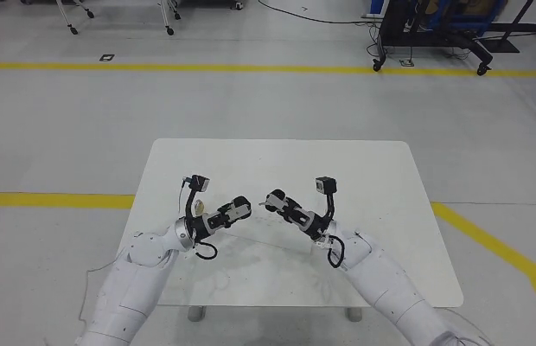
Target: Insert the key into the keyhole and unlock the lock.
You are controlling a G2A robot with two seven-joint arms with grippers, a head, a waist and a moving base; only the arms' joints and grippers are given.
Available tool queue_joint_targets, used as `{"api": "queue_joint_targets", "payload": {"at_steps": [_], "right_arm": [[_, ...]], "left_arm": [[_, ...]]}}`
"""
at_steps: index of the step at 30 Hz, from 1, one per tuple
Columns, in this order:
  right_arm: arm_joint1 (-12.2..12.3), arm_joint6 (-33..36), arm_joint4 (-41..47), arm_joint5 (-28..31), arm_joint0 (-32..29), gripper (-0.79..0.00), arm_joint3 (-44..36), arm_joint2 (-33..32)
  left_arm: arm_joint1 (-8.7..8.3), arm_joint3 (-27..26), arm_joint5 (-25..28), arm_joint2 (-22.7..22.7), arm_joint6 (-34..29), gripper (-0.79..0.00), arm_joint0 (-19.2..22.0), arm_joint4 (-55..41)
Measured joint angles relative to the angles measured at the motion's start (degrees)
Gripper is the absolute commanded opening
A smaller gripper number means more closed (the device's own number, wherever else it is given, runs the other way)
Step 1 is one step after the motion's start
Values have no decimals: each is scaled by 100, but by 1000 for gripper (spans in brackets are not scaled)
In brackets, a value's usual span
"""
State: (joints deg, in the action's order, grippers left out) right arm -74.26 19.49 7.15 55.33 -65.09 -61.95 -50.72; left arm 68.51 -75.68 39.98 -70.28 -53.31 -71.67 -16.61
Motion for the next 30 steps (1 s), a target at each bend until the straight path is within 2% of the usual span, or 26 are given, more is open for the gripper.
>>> {"api": "queue_joint_targets", "payload": {"at_steps": [4, 8, 12, 17, 20, 22, 27, 30], "right_arm": [[-24, 73, -84, -129, 78, -785, 63, 26], [-49, -25, -272, -143, 87, -785, 81, 24], [-68, -36, -469, -160, 105, -785, 89, 46], [-69, 241, -481, -133, 150, -785, 77, 87], [-63, 331, -452, -144, 153, -785, 48, 77], [-55, 384, -446, -167, 152, -785, 28, 54], [-33, 413, -447, -264, 104, -785, -21, -21], [-29, 353, -472, -313, 65, -785, -32, -62]], "left_arm": [[-19, 72, -3, 15, 10, -505, 22, 123], [-23, 76, -109, 87, 100, -566, 62, 341], [-21, 96, -165, 162, 195, -582, 77, 417], [-27, 146, -205, 207, 220, -696, 106, 356], [-34, 171, -221, 227, 235, -705, 131, 380], [-34, 188, -237, 256, 264, -739, 141, 395], [-35, 224, -235, 311, 300, -711, 174, 413], [-41, 230, -209, 328, 298, -730, 176, 387]]}}
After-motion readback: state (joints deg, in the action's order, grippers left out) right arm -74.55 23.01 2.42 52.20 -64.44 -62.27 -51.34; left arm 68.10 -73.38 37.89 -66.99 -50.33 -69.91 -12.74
